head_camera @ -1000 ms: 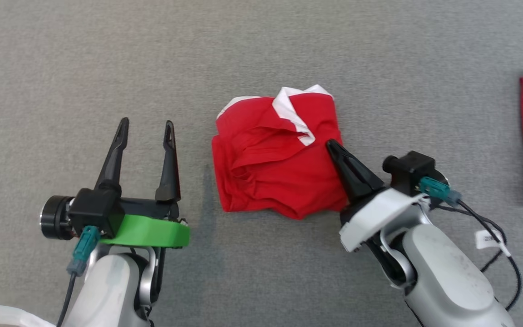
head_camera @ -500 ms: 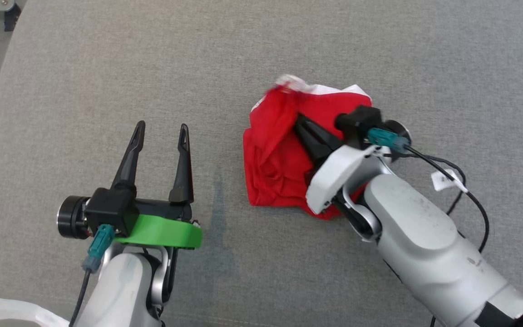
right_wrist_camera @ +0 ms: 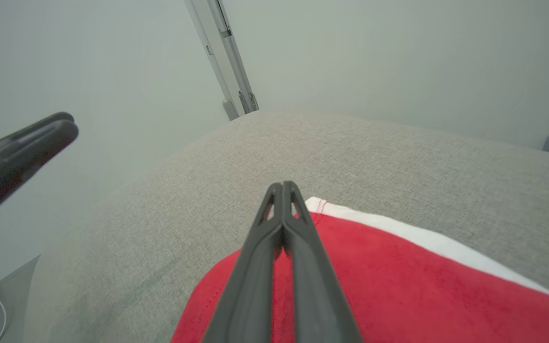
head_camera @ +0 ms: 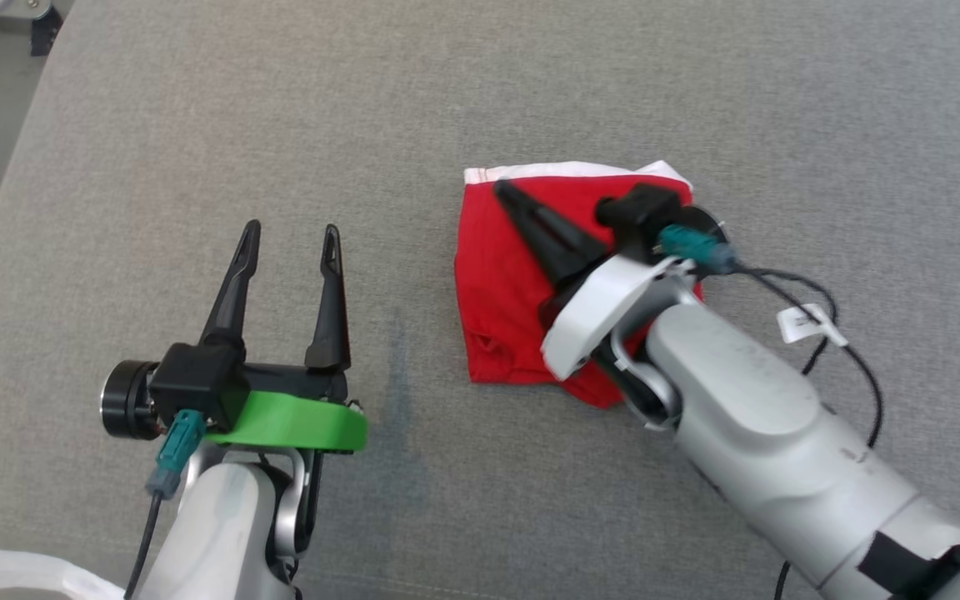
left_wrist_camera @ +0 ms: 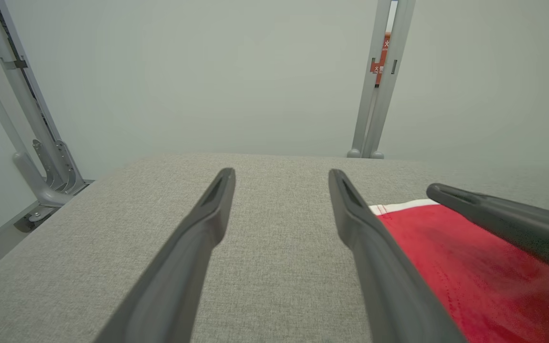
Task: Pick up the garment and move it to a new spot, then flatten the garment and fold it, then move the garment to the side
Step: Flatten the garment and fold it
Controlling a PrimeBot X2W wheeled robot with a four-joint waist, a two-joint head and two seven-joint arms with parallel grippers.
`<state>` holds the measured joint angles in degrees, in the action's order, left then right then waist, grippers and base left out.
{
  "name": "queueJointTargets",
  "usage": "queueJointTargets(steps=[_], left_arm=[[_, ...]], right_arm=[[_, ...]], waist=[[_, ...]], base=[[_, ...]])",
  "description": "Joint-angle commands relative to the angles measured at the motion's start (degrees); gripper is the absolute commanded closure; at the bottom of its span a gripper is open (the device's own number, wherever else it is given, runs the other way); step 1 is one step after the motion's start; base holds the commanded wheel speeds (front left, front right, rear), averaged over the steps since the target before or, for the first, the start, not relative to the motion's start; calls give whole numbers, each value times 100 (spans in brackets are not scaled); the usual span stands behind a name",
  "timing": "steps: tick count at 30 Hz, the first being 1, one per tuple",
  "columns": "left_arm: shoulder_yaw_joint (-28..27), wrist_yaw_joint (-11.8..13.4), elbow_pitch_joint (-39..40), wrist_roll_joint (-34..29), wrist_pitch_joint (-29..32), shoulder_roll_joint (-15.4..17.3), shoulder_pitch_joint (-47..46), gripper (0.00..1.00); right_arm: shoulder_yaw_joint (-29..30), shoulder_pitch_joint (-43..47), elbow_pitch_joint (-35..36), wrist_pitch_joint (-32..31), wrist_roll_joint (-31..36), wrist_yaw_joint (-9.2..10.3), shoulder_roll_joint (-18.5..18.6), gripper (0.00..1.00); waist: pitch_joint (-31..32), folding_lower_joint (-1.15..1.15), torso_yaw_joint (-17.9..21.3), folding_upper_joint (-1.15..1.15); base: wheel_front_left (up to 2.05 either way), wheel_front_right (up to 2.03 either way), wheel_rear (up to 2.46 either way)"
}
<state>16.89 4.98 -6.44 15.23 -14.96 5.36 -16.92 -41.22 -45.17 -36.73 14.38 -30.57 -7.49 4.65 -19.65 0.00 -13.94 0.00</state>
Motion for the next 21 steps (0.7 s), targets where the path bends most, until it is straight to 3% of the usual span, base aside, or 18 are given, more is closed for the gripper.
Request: queueJointTargets(steps=[1, 2, 3, 4, 14, 21], left_arm=[[-46, 27, 5, -49, -27, 56, 94, 0], [-84, 45, 6, -50, -27, 84, 130, 0], [-129, 63, 7, -56, -27, 111, 160, 0], [-158, 72, 14, -62, -27, 141, 193, 0], [-342, 154, 81, -48, 14, 417, 507, 0], [-444, 249, 130, 39, 77, 539, 833, 0]], right_arm=[[188, 116, 157, 57, 75, 0, 132, 81], [382, 256, 303, 74, 126, 0, 207, 51], [566, 375, 448, 80, 173, 0, 267, 7], [844, 496, 707, 86, 276, 0, 348, 0], [3087, 2453, 2474, 28, 1188, 0, 735, 0], [3819, 3623, 3511, -422, 1598, 0, 548, 0]], waist=[[103, 0, 157, 0], [146, 0, 226, 0], [190, 0, 298, 0], [228, 0, 383, 0], [529, 0, 1062, 0], [858, 0, 1362, 0]], base=[[0, 0, 0], [0, 0, 0], [0, 0, 0], [0, 0, 0], [0, 0, 0], [0, 0, 0]])
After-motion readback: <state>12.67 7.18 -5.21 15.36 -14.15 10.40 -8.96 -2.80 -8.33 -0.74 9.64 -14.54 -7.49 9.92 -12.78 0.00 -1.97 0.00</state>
